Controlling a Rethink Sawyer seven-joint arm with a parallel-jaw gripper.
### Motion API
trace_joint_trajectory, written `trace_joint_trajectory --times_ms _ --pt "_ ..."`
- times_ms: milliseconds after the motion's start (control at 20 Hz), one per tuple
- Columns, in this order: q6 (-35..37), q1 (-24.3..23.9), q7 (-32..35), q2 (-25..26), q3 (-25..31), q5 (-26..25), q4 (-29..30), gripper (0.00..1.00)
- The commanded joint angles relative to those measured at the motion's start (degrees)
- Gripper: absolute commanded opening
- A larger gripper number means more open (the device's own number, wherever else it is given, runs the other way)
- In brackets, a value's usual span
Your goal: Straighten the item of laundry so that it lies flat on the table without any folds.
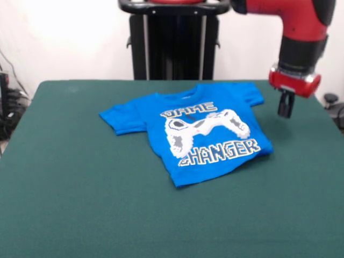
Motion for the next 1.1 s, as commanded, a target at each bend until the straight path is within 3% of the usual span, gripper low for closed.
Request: trace_joint_trajectory --times_ms 50,400,900,950,1100 --pt "-2.33 4.07 8.62 9.64 -3.65 6.60 -11.83 0.00" --pt "-3.23 7.70 8.81 15.60 -7.65 9.53 -17.22 0.00" --pt "-3.42 9.38 9.16 17.68 -10.81 9.16 -19.04 0.00" --pt "-4.02 9.43 8.74 17.80 -11.06 8.43 -19.36 1.00" --pt "-1.36 9.27 7.96 16.51 -10.95 7.79 -19.50 1.00"
